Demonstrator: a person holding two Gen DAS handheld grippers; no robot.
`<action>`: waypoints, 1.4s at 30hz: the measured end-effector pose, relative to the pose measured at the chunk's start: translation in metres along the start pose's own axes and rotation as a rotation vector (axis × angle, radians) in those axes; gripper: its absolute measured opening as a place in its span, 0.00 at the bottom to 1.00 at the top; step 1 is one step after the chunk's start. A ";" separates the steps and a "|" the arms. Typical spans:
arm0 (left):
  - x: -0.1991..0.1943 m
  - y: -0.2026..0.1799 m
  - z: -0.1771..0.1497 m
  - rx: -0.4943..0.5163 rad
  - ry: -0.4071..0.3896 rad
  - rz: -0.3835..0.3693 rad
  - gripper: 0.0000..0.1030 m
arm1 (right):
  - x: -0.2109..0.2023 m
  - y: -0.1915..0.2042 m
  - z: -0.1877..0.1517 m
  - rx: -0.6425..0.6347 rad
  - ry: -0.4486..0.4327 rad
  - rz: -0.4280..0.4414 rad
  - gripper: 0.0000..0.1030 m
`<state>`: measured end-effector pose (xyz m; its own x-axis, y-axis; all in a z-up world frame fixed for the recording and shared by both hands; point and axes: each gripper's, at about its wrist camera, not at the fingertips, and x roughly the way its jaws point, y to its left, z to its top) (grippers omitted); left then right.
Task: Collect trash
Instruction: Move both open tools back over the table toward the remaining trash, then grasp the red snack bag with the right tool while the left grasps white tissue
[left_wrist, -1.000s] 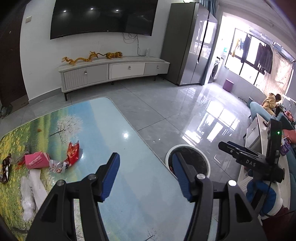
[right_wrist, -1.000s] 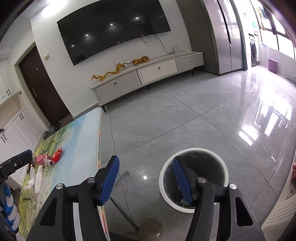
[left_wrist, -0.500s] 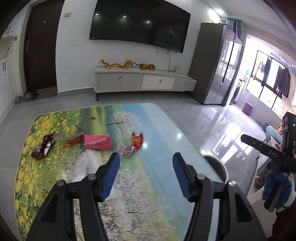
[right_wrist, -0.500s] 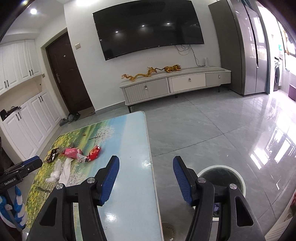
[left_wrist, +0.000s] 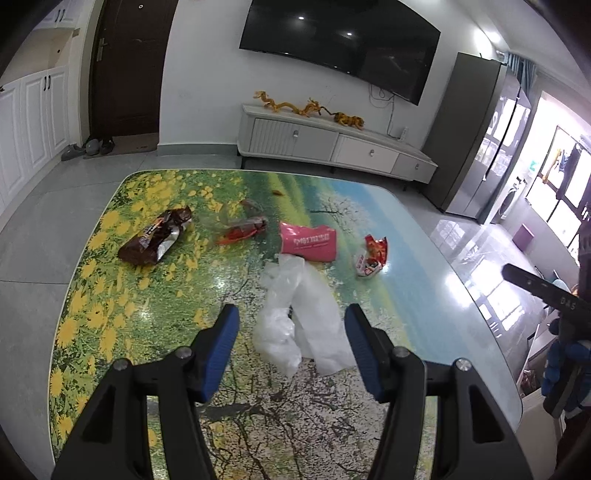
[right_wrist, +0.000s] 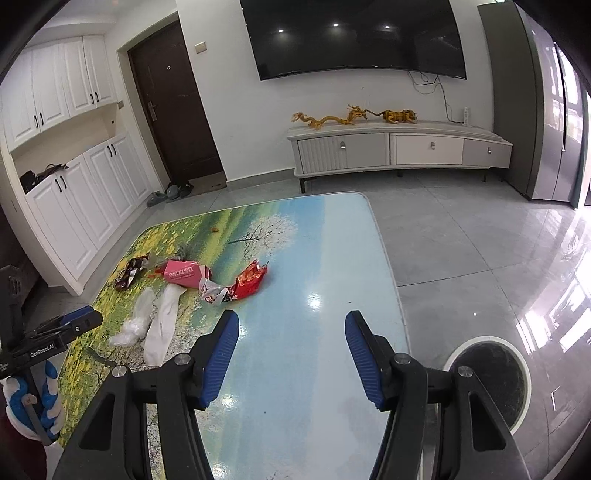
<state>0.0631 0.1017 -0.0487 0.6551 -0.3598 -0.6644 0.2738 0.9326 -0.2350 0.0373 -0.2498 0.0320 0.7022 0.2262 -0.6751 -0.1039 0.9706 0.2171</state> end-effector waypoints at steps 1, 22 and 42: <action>0.001 -0.003 -0.001 0.008 -0.001 -0.027 0.56 | 0.007 0.003 0.001 -0.005 0.011 0.006 0.56; 0.094 -0.030 -0.002 0.017 0.139 0.010 0.43 | 0.127 0.021 0.032 -0.031 0.150 0.118 0.56; 0.077 -0.040 -0.006 0.019 0.124 -0.089 0.02 | 0.152 0.033 0.016 -0.119 0.173 0.092 0.21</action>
<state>0.0985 0.0368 -0.0943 0.5360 -0.4342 -0.7241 0.3410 0.8959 -0.2848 0.1520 -0.1848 -0.0521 0.5557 0.3147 -0.7695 -0.2511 0.9459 0.2055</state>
